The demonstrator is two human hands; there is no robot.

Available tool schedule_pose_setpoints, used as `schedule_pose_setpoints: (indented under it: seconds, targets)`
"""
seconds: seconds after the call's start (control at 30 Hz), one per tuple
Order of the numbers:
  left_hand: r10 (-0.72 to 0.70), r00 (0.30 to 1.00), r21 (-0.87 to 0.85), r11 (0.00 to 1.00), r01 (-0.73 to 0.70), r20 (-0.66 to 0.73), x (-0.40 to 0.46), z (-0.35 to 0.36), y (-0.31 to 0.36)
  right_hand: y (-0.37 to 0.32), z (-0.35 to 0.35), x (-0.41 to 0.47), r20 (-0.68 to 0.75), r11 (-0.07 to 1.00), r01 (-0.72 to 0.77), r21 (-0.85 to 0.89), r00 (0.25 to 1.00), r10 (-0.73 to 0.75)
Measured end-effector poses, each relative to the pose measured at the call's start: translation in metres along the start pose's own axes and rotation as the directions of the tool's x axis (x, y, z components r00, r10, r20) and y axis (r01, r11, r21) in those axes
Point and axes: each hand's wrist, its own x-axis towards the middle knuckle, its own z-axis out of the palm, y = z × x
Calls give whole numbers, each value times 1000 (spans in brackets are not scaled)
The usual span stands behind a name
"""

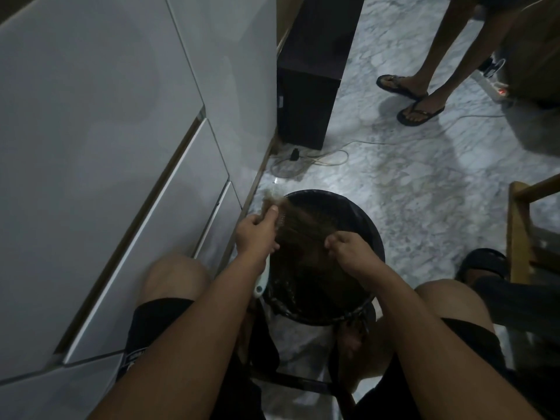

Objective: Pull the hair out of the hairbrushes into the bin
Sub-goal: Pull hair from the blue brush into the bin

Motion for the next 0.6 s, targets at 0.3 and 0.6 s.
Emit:
schedule_pose_setpoints:
  seconds: [0.3,0.6]
  targets:
    - [65,976,152,984,-97,207,-11,6,-1,6,9,3,-74,991,130,19,989,-129]
    - [37,940,43,998,-54,340,-14,10,2,5,17,2,-176,958,286,-21,942,-285]
